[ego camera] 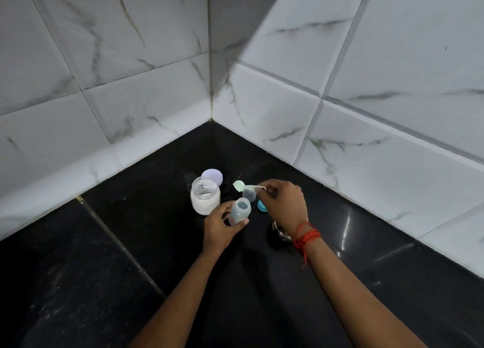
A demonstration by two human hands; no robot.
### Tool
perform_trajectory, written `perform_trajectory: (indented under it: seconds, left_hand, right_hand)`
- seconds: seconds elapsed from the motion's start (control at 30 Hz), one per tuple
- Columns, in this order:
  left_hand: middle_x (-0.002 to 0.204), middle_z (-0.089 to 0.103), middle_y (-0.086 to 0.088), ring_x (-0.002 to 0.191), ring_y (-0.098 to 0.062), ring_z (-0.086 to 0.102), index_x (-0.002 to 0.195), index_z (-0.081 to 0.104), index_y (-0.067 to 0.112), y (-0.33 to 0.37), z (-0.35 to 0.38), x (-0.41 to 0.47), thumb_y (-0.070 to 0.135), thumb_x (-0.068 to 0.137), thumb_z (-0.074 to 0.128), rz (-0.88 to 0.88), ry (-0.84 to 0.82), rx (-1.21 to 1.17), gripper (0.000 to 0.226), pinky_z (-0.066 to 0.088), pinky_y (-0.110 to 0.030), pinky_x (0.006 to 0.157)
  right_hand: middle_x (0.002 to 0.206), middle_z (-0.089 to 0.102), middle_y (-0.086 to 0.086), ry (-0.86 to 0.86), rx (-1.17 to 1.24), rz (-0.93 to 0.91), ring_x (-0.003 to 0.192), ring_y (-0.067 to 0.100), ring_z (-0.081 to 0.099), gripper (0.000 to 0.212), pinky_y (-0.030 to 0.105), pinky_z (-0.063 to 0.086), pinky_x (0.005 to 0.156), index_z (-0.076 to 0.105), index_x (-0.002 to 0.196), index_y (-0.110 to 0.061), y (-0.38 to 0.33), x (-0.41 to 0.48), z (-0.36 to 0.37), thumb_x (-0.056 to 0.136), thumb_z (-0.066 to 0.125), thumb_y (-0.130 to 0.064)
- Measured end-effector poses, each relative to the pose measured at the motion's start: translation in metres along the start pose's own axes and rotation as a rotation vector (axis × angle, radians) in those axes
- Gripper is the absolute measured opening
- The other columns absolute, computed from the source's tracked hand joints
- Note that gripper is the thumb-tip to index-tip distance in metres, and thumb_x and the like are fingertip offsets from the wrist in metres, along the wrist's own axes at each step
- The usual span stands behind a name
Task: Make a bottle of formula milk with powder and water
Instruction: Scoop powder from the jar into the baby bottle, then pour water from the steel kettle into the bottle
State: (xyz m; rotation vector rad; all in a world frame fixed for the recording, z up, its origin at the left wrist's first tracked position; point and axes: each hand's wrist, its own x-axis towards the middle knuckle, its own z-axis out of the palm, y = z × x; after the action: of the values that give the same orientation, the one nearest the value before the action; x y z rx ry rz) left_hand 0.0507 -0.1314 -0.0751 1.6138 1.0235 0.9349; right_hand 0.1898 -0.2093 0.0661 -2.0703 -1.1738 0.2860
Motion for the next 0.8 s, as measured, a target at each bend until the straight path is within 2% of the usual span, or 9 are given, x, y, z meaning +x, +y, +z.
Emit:
perform_trajectory:
  seconds: [0.13, 0.23, 0.3, 0.4, 0.47, 0.6, 0.7, 0.8]
  left_hand:
    - [0.111, 0.075, 0.009, 0.104, -0.004, 0.071, 0.113, 0.071, 0.024, -0.015, 0.007, -0.006, 0.008, 0.069, 0.095, -0.049, -0.016, -0.023, 0.052, 0.056, -0.015, 0.086]
    - [0.113, 0.075, 0.009, 0.105, -0.001, 0.071, 0.116, 0.069, 0.024, -0.023, 0.007, -0.007, 0.007, 0.07, 0.095, -0.042, -0.011, -0.034, 0.055, 0.055, -0.013, 0.085]
    - [0.11, 0.073, 0.01, 0.104, 0.002, 0.07, 0.116, 0.07, 0.018, -0.027, 0.006, -0.004, 0.005, 0.069, 0.094, -0.051, -0.023, -0.027, 0.054, 0.054, -0.012, 0.085]
    - [0.113, 0.074, 0.006, 0.108, -0.005, 0.07, 0.121, 0.071, 0.011, -0.03, 0.005, -0.001, 0.01, 0.072, 0.093, -0.052, -0.059, 0.011, 0.054, 0.055, -0.014, 0.09]
    - [0.114, 0.074, 0.007, 0.109, -0.004, 0.07, 0.124, 0.071, 0.012, -0.031, 0.004, 0.0, 0.012, 0.074, 0.092, -0.045, -0.076, 0.009, 0.054, 0.056, -0.017, 0.092]
    - [0.113, 0.075, 0.006, 0.108, -0.006, 0.071, 0.119, 0.072, 0.016, -0.029, 0.003, 0.003, 0.009, 0.071, 0.093, -0.03, -0.084, 0.004, 0.053, 0.057, -0.018, 0.09]
    - [0.107, 0.075, 0.012, 0.101, 0.002, 0.07, 0.109, 0.07, 0.028, -0.021, 0.003, 0.001, 0.004, 0.069, 0.093, -0.049, -0.073, -0.012, 0.052, 0.056, -0.016, 0.085]
    - [0.106, 0.075, 0.013, 0.1, 0.002, 0.071, 0.108, 0.07, 0.029, -0.015, 0.005, -0.001, 0.007, 0.07, 0.093, -0.053, -0.07, -0.022, 0.05, 0.057, -0.017, 0.084]
  right_hand:
    - [0.072, 0.071, -0.01, -0.044, -0.029, 0.012, 0.075, 0.016, 0.069, 0.017, 0.037, 0.058, 0.074, 0.076, 0.089, -0.032, -0.019, 0.02, 0.022, 0.082, 0.061, -0.038]
    - [0.083, 0.073, -0.003, -0.115, -0.141, -0.011, 0.083, 0.024, 0.068, 0.02, 0.036, 0.057, 0.076, 0.075, 0.092, -0.029, -0.036, 0.036, 0.048, 0.084, 0.058, -0.036]
    - [0.091, 0.074, -0.003, -0.199, -0.191, -0.031, 0.088, 0.024, 0.069, 0.024, 0.034, 0.056, 0.077, 0.075, 0.097, -0.029, -0.042, 0.048, 0.066, 0.086, 0.06, -0.044]
    - [0.106, 0.074, -0.006, -0.299, -0.227, -0.047, 0.097, 0.019, 0.069, 0.047, 0.032, 0.054, 0.082, 0.07, 0.116, -0.034, -0.044, 0.06, 0.082, 0.083, 0.061, -0.065]
    - [0.106, 0.074, -0.006, -0.258, -0.226, -0.054, 0.097, 0.02, 0.069, 0.045, 0.031, 0.053, 0.08, 0.069, 0.119, -0.035, -0.042, 0.065, 0.085, 0.086, 0.058, -0.064]
    - [0.093, 0.074, -0.008, -0.144, -0.206, -0.069, 0.086, 0.019, 0.069, 0.03, 0.032, 0.056, 0.076, 0.074, 0.101, -0.033, -0.034, 0.061, 0.069, 0.091, 0.057, -0.055]
    - [0.084, 0.072, -0.01, -0.046, -0.163, -0.008, 0.079, 0.015, 0.066, 0.028, 0.029, 0.053, 0.072, 0.075, 0.093, -0.031, -0.017, 0.051, 0.044, 0.091, 0.058, -0.054]
    - [0.084, 0.068, -0.01, 0.08, -0.093, 0.065, 0.079, 0.012, 0.065, 0.027, 0.029, 0.053, 0.073, 0.075, 0.09, -0.029, 0.013, 0.037, 0.015, 0.09, 0.062, -0.052]
